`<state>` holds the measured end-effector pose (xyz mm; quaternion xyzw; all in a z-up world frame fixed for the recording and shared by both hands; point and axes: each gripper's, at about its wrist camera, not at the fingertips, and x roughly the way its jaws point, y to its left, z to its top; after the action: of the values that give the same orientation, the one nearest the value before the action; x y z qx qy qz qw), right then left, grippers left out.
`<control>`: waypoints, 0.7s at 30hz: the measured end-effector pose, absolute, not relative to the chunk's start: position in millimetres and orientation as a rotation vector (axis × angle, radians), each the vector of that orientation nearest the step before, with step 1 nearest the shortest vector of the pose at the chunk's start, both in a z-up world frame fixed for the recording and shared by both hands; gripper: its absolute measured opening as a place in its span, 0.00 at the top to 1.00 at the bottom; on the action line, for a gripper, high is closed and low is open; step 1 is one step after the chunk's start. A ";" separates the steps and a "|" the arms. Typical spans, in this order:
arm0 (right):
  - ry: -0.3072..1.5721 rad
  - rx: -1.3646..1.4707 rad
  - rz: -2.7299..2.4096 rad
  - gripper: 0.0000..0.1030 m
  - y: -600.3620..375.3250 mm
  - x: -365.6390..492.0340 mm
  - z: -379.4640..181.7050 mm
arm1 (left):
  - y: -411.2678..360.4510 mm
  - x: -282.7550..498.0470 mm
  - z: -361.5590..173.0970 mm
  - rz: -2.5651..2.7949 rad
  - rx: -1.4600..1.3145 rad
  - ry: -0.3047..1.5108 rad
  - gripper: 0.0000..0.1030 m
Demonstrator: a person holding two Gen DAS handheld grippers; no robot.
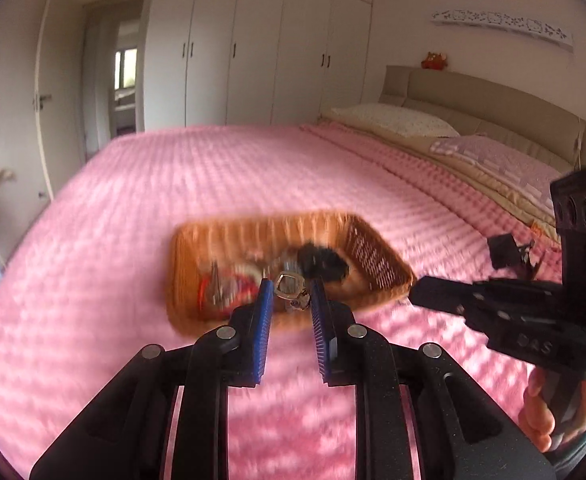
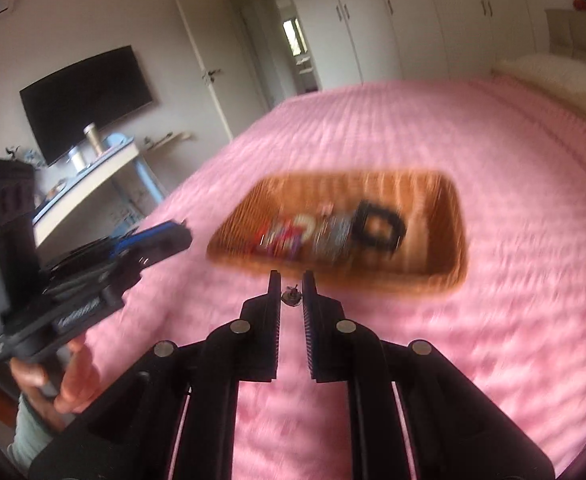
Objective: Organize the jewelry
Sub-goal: 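Carry the gold charm into the basket with the right tool and open it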
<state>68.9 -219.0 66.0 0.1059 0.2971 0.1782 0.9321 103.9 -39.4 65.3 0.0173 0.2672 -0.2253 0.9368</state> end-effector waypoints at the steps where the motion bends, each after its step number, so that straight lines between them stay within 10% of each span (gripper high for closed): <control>1: 0.598 0.209 0.357 0.91 -218.2 76.8 70.2 | -40.1 109.7 68.5 -0.461 0.033 0.544 0.83; 21: 0.790 0.124 0.265 0.91 -183.0 257.4 5.6 | -25.6 245.5 -13.9 -0.444 -0.101 0.673 0.83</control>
<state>257.4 -183.0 5.6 0.0601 0.3836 0.1286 0.9125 245.5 -25.6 -13.9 -0.0493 0.3273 -0.2160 0.9186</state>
